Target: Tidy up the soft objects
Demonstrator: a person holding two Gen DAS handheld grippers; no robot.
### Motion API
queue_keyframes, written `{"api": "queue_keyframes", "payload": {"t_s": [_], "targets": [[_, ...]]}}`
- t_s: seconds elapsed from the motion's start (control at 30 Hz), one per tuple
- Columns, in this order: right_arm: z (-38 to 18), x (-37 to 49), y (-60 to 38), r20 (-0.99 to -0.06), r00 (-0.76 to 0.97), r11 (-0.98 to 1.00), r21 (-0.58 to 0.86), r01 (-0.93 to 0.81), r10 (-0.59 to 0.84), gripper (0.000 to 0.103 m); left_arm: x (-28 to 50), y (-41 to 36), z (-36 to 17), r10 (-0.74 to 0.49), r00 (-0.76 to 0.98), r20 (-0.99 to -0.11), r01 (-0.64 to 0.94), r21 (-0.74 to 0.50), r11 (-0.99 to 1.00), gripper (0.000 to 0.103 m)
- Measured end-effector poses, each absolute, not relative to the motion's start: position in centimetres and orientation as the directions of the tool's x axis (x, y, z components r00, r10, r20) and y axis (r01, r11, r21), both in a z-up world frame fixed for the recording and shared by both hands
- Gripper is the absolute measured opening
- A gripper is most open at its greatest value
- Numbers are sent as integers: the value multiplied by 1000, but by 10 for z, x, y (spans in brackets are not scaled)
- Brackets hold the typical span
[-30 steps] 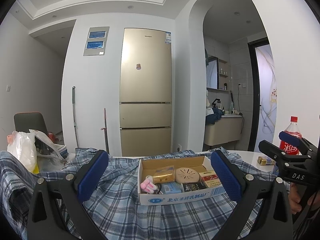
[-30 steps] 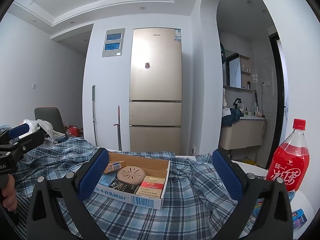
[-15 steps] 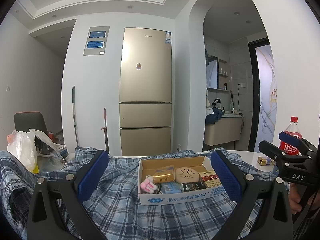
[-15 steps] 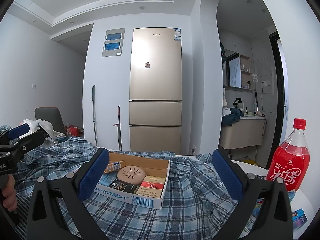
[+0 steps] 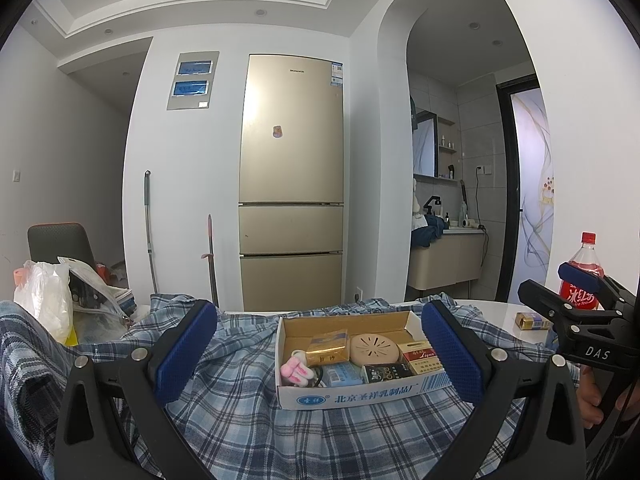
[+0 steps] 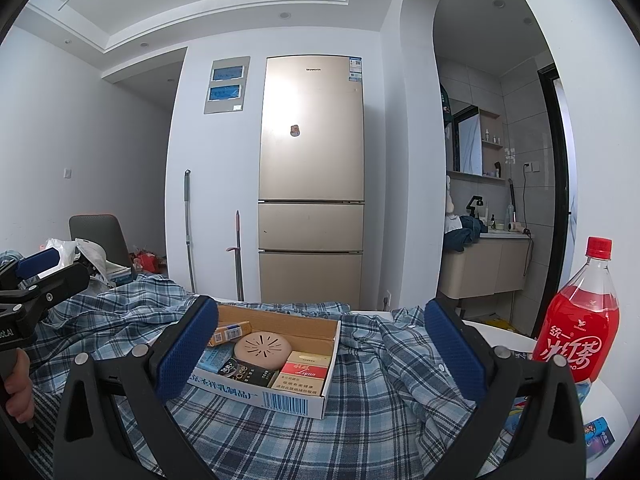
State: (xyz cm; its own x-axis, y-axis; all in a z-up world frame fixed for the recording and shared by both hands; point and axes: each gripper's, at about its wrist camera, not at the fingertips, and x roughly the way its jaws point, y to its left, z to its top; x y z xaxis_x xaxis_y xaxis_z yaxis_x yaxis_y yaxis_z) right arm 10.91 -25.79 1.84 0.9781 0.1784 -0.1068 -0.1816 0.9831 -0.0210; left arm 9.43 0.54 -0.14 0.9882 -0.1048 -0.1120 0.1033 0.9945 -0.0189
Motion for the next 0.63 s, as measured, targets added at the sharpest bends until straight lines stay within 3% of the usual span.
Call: {"api": "queue_keyframes", "payload": {"t_s": [0.63], "targets": [[19, 109, -258, -107, 978, 983, -20, -181, 178, 103, 96, 6, -4, -106, 987, -118, 104, -21, 994, 103]]}}
